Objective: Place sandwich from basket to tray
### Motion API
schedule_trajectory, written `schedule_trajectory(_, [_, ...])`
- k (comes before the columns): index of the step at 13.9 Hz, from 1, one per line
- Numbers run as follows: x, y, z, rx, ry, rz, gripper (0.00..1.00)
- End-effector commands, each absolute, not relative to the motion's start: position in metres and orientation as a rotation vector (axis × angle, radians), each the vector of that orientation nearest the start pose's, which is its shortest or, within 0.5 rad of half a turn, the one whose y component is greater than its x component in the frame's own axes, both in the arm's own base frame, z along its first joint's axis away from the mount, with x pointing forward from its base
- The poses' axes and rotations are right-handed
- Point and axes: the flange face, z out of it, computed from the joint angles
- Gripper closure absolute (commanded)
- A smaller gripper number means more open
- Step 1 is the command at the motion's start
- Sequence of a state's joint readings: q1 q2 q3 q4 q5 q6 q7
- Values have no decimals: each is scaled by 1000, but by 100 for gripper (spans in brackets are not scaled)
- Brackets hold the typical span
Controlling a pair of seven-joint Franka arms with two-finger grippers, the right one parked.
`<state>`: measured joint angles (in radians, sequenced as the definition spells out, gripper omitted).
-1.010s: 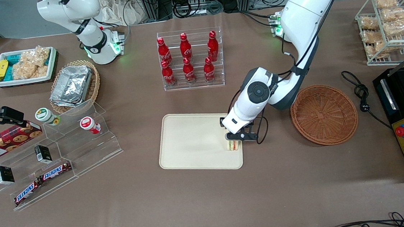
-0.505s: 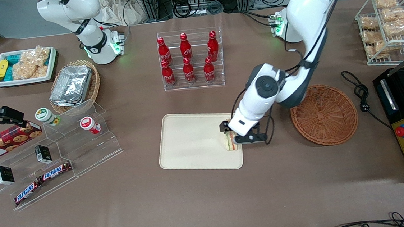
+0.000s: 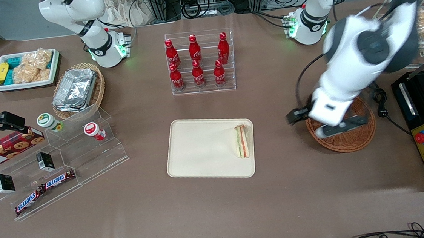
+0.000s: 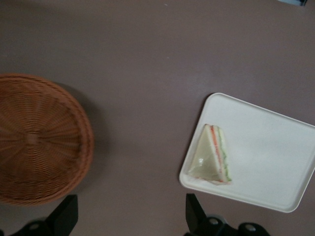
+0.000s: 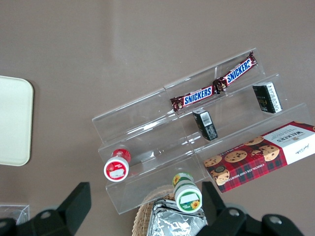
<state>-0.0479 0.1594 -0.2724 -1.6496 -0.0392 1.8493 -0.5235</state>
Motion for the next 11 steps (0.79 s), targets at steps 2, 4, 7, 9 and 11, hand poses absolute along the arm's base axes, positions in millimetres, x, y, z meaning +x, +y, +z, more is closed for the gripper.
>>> schedule_trajectory(2, [568, -109, 596, -3194, -263, 139, 1])
schedule_trajectory(4, [541, -95, 629, -3183, -279, 96, 1])
schedule_trajectory(7, [506, -68, 648, -3172, -195, 69, 1])
schedule_trajectory(9, [517, -67, 647, -3169, -200, 68, 1])
schedule_trajectory(11, [525, -67, 655, -3174, -203, 54, 1])
